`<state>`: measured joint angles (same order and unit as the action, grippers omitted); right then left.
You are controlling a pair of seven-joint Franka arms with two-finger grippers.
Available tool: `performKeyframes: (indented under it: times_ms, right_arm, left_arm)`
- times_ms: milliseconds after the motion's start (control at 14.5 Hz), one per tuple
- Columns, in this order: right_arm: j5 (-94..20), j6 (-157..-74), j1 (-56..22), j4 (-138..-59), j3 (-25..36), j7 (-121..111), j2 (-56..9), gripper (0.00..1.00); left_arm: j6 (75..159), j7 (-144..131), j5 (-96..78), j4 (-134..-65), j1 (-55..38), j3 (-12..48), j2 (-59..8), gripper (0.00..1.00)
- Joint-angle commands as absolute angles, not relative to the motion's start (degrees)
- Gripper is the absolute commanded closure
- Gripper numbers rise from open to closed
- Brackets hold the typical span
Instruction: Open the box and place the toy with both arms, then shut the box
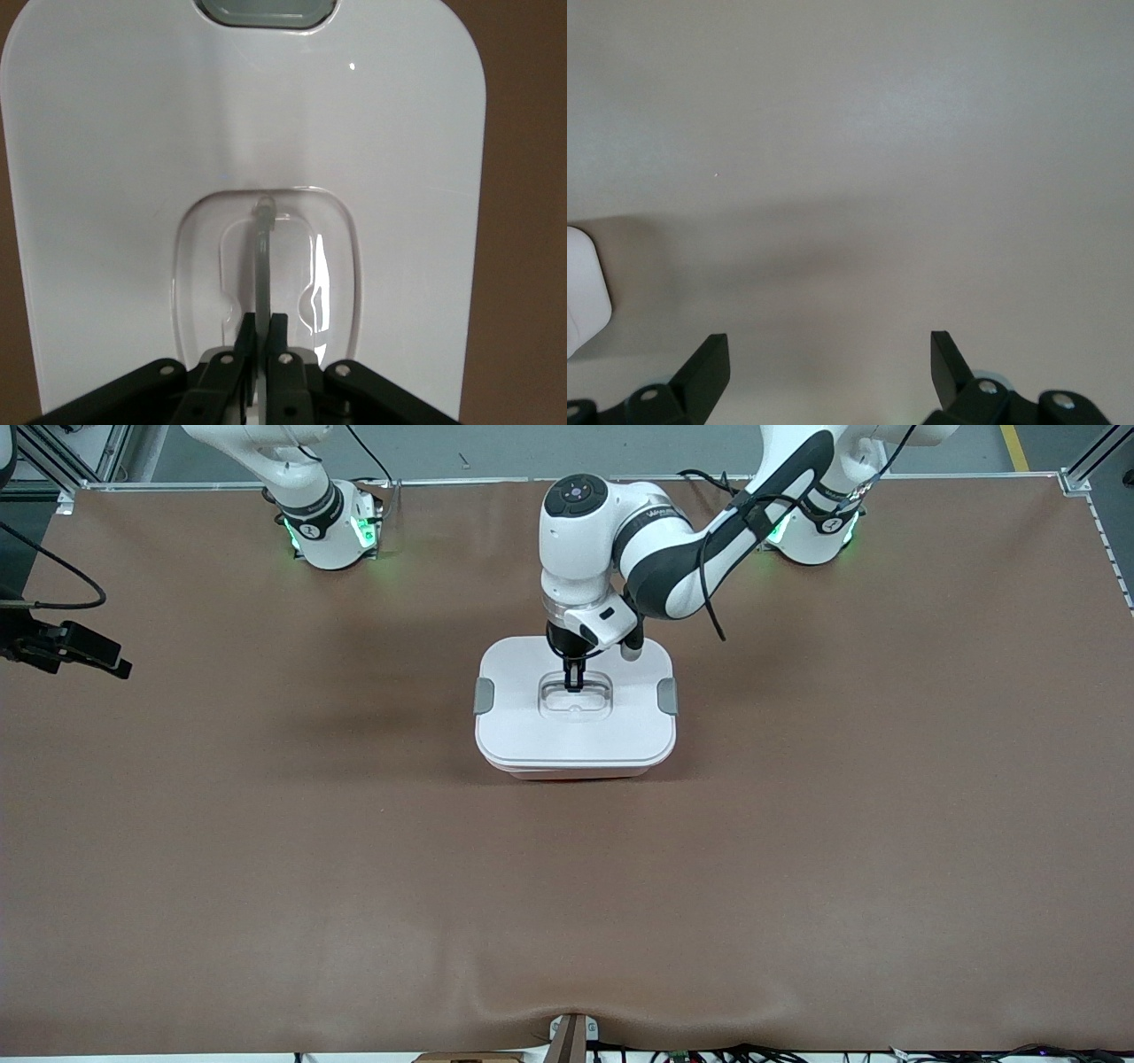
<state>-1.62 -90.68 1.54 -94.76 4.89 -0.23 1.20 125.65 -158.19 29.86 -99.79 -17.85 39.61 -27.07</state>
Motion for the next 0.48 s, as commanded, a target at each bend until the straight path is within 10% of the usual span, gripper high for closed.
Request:
performKeyframes:
  times_ms: [0, 414]
  right_arm:
    - [-1.1, -89.6, 1.6, -93.4, 4.9, -1.4, 1.0, 0.0]
    - [-0.2, -89.6, 1.5, -93.5, 4.9, -2.3, 0.9, 0.0]
  left_arm:
    - [126.2, -166.6, 30.6, -100.3, -17.8, 40.0, -27.1, 1.0]
    - [126.3, -166.6, 30.6, -100.1, -17.8, 40.0, -27.4, 1.0]
